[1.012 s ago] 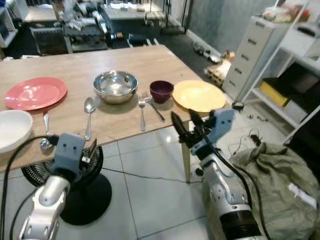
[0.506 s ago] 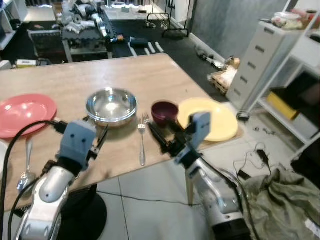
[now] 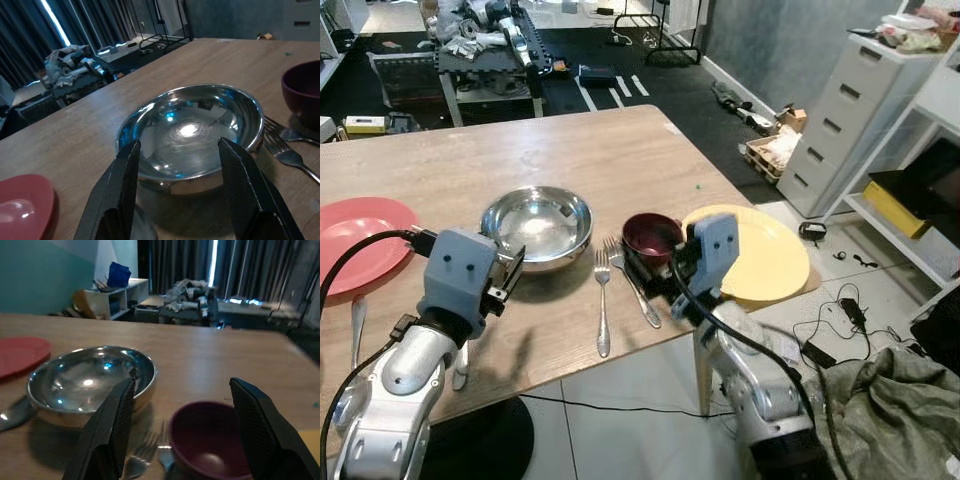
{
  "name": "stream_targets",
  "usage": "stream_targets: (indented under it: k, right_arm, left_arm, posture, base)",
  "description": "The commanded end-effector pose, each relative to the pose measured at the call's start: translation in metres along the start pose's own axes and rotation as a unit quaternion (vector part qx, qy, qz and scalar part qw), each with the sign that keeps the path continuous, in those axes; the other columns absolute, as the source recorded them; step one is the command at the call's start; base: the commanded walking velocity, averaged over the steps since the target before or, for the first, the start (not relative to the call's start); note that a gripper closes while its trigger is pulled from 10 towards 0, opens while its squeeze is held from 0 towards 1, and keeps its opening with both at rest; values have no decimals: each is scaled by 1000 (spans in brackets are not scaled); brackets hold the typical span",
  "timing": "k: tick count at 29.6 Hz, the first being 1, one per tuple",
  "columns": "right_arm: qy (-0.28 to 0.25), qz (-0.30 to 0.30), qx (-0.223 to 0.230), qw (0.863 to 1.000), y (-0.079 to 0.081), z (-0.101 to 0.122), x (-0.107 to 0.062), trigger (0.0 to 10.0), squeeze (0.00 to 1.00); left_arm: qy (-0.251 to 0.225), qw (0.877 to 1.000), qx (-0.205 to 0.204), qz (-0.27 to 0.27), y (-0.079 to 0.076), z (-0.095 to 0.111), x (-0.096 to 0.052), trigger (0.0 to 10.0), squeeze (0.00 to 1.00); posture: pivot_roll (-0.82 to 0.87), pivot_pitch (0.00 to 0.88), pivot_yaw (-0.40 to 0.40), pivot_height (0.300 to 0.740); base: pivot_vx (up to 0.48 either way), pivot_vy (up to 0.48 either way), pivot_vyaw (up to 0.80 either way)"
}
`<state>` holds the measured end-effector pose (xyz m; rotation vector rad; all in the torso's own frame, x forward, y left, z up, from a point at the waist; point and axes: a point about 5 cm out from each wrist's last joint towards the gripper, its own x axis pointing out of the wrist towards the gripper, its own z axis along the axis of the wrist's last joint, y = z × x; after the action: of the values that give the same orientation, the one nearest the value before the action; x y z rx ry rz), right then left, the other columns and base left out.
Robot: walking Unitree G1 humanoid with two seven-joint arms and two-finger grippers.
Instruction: Setting the table
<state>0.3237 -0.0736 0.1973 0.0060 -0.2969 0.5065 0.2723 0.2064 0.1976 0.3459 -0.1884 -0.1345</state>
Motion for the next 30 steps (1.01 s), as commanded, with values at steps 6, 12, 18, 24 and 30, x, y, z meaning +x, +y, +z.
stream_targets:
  k: [6, 12, 18, 24, 30]
  right_arm:
    - [7, 19, -48, 999, 4, 0, -1, 10000, 0]
    - [25, 6, -73, 997, 0, -4, -3, 10000, 0]
    - [77, -134, -34, 987, -43, -23, -13, 10000, 0]
    - [108, -241, -8, 964, -83, -33, -28, 10000, 0]
    - [92, -317, 88, 940, -133, -29, -56, 10000, 0]
  left_arm:
    - [17, 1000, -2, -16, -1, -2, -1, 10000, 0]
    - [65, 997, 1, -32, 14, -9, 0, 10000, 0]
    - [75, 995, 34, -49, 27, -5, 6, 10000, 0]
    - [62, 995, 43, -61, 24, 4, 12, 10000, 0]
    - [8, 979, 62, -196, -8, 35, 29, 10000, 0]
  posture:
    - [106, 27, 14, 740]
    - [111, 36, 14, 740]
    - [112, 48, 21, 740]
    - [113, 57, 29, 740]
    - [107, 80, 46, 740]
  base:
    - [0, 0, 0]
    - [0, 0, 0]
    - [0, 0, 0]
    - [0, 0, 0]
    - [0, 0, 0]
